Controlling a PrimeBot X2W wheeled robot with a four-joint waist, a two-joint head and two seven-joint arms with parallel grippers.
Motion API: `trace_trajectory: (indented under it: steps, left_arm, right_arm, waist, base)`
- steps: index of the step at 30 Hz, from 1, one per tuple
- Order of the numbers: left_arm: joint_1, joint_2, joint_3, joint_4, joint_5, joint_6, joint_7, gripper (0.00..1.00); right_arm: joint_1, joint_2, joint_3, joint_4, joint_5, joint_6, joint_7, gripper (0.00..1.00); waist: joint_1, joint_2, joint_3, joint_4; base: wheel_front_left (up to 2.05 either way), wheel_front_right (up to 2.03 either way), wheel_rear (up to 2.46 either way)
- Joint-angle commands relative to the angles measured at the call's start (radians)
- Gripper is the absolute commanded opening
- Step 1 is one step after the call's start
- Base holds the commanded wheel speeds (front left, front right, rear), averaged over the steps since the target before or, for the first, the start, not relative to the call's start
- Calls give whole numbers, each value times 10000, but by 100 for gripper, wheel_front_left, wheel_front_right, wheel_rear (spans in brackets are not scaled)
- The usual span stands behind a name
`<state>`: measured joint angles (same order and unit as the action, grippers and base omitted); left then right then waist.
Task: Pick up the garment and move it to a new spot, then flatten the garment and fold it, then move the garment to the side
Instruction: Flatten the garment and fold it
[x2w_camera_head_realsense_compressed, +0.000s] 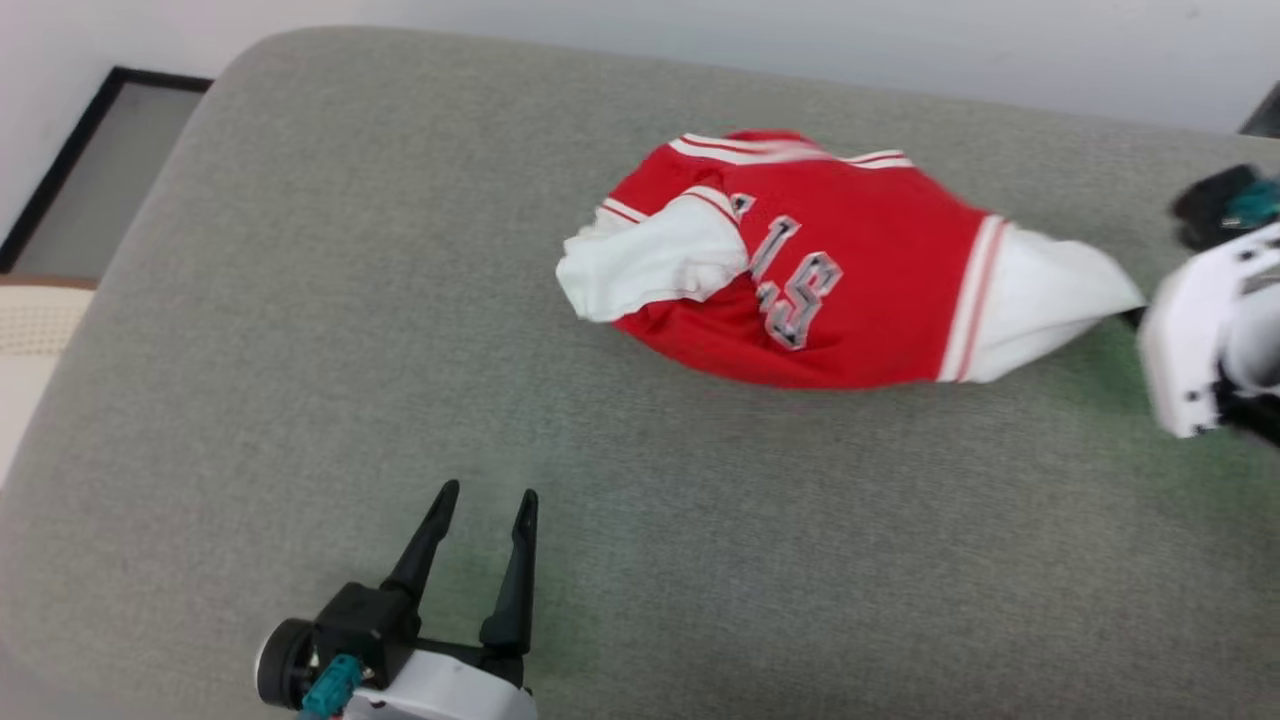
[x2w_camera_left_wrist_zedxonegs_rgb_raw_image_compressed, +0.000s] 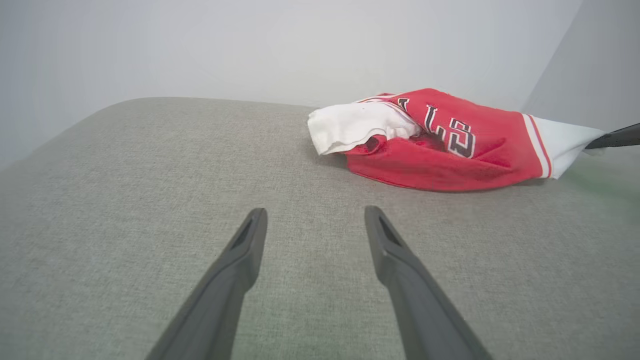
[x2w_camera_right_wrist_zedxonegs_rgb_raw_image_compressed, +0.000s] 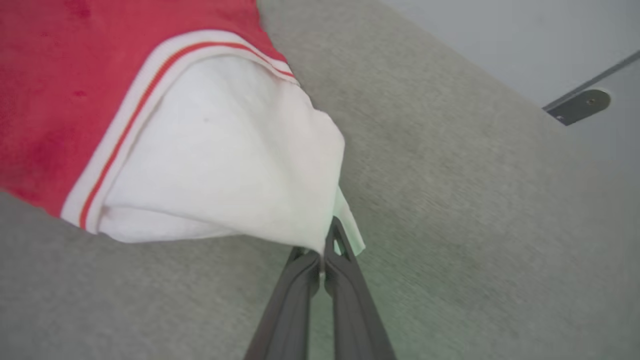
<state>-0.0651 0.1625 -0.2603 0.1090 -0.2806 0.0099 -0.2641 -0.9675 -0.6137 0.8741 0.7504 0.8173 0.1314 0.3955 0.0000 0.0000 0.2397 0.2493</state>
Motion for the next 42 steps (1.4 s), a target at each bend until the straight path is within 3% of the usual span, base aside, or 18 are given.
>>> trace_trajectory:
  steps: [1, 6, 13, 17, 22, 23, 24, 25, 33, 42]
  left_arm:
    - [113, -8, 27, -28, 96, -8, -3, 100]
    - [199, -11, 211, -132, 164, -117, -3, 100]
    - [210, -45, 305, -96, 253, -218, -3, 100]
    - [171, -58, 297, -5, 288, -262, -3, 100]
    - [62, -96, 240, 170, 302, -334, -3, 100]
    - [37, -110, 220, 218, 258, -365, -3, 100]
    - [-11, -117, 209, 257, 226, -359, -3, 100]
    - [-66, -105, 211, 295, 197, -379, -3, 100]
    - [-502, 279, 514, 152, -269, -653, 350, 100]
    - [-2135, 1313, 874, -520, -772, -1035, 1792, 100]
  right_arm:
    - [130, -117, -92, -24, 64, -14, -61, 0]
    - [436, -1202, -555, -187, 75, -14, -30, 0]
    - [914, -2141, -1439, 277, -271, -14, -330, 0]
    - [1101, -2174, -1834, 947, -754, -14, -522, 0]
    - [1223, -1763, -2266, 1788, -1192, -14, -752, 0]
    - [1236, -1656, -2390, 1939, -1228, -14, -818, 30]
    - [1216, -1593, -2493, 2054, -1299, -14, -958, 72]
    - [1191, -1520, -2586, 2161, -1348, -14, -1138, 100]
    - [1495, -1017, -3258, 1816, -1521, -14, -2606, 100]
    - [3055, -201, -4001, -1043, -1620, -14, -4116, 100]
  waist:
    - [0, 0, -66, -181]
    - [0, 0, -5, -343]
    - [0, 0, 70, -390]
    - [0, 0, 50, -370]
    - [0, 0, 1, -335]
    - [0, 0, -15, -334]
    - [0, 0, -32, -334]
    - [0, 0, -63, -351]
    - [0, 0, -376, -1031]
    - [0, 0, -281, -2373]
  base:
    - [0, 0, 0]
    - [0, 0, 0]
    - [0, 0, 0]
    - [0, 0, 0]
    - [0, 0, 0]
    - [0, 0, 0]
    - [0, 0, 0]
    - [0, 0, 0]
    - [0, 0, 0]
    - [0, 0, 0]
